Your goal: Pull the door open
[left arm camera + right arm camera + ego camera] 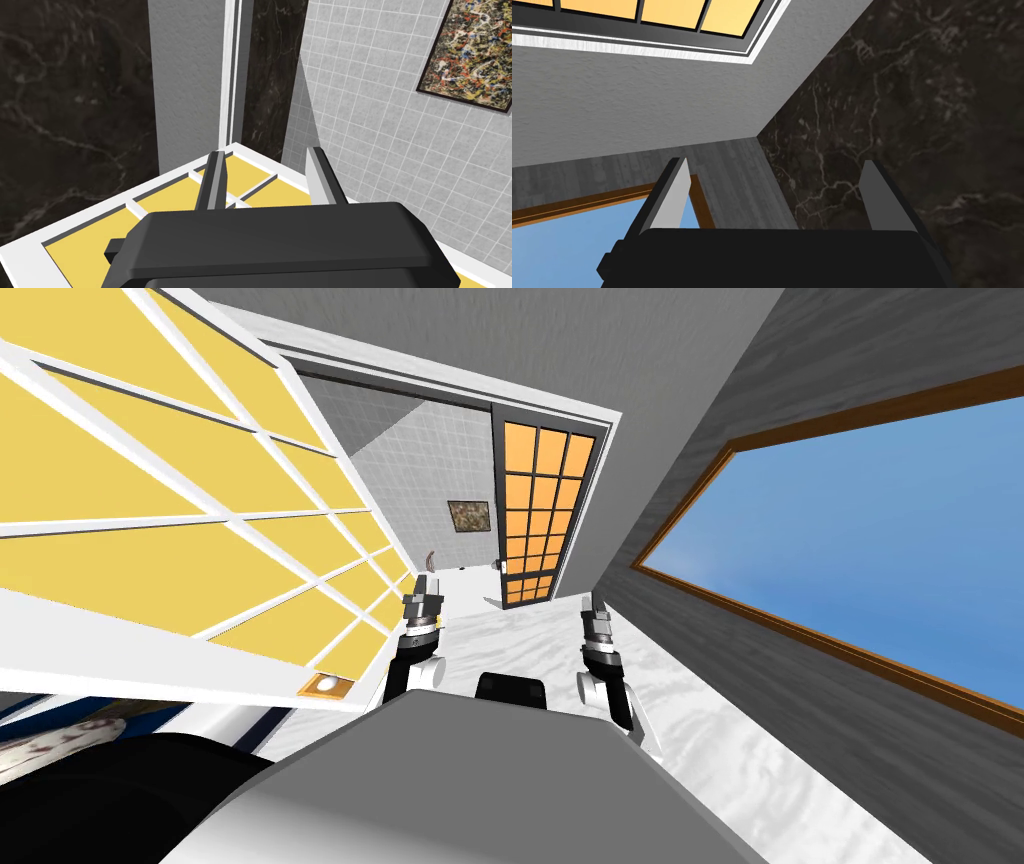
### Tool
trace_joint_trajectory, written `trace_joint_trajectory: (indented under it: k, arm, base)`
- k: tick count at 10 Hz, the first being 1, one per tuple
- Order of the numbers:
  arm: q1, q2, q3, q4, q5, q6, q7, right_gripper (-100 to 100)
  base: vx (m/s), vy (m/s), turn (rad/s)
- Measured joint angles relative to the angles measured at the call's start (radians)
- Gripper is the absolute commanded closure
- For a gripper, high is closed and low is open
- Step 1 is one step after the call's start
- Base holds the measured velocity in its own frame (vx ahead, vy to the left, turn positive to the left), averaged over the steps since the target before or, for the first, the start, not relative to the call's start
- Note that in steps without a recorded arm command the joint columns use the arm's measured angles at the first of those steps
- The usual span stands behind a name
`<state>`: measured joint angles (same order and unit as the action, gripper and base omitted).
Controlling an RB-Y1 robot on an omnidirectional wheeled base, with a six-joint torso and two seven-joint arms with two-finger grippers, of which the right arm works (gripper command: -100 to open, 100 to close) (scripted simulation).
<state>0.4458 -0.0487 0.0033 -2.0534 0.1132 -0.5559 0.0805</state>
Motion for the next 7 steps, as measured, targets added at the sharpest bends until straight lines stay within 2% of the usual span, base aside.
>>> trace_joint_trajectory:
  k: [3, 5, 7]
  arm:
    - [-0.008, -0.02, 0.005, 0.054, 0.033, -0.029, 0.048, -100]
    - [-0.009, -0.03, 0.011, 0.102, 0.058, -0.061, 0.083, -100]
    - [-0.018, -0.039, 0.016, 0.142, 0.081, -0.08, 0.117, -100]
  base:
    - [0.178, 0.112, 0.007]
    - [0.176, 0.092, 0.006]
    - [0.141, 0.118, 0.002]
